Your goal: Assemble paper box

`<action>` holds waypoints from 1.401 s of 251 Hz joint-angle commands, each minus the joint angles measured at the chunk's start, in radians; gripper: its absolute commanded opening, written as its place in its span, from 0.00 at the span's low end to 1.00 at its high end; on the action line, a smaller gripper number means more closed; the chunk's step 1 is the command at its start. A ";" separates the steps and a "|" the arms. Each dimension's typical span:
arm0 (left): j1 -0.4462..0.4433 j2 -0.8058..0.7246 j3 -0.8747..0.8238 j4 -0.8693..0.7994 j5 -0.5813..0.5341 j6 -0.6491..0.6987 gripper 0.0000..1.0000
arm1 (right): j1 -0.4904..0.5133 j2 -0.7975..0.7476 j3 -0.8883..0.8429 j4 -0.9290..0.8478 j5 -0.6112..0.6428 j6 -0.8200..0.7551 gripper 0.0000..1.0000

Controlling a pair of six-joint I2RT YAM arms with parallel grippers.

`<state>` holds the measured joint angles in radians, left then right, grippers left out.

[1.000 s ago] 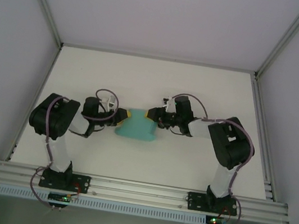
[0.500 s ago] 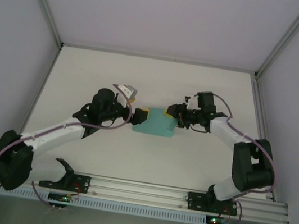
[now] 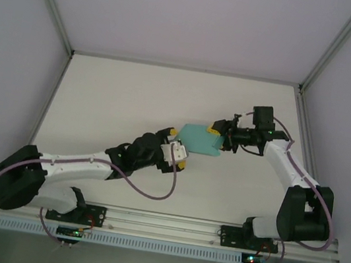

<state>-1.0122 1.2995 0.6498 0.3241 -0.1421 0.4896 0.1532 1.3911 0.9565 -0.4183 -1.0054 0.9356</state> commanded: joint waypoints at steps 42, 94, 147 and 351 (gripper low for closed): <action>-0.015 0.032 0.049 0.126 -0.116 0.112 0.84 | 0.003 0.003 0.028 -0.079 -0.071 -0.028 0.35; -0.017 0.021 0.046 0.117 -0.097 0.125 0.68 | -0.001 0.014 0.028 -0.098 -0.079 -0.049 0.39; -0.016 0.003 0.037 0.090 -0.067 0.148 0.50 | -0.001 0.017 0.029 -0.040 -0.074 -0.012 0.47; 0.219 0.196 0.482 -1.083 0.354 0.079 0.40 | 0.005 -0.135 0.082 0.059 0.950 -0.849 0.99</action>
<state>-0.8127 1.4044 1.0393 -0.4198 0.0948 0.5613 0.1745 1.2629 1.0813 -0.4206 -0.1593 0.2947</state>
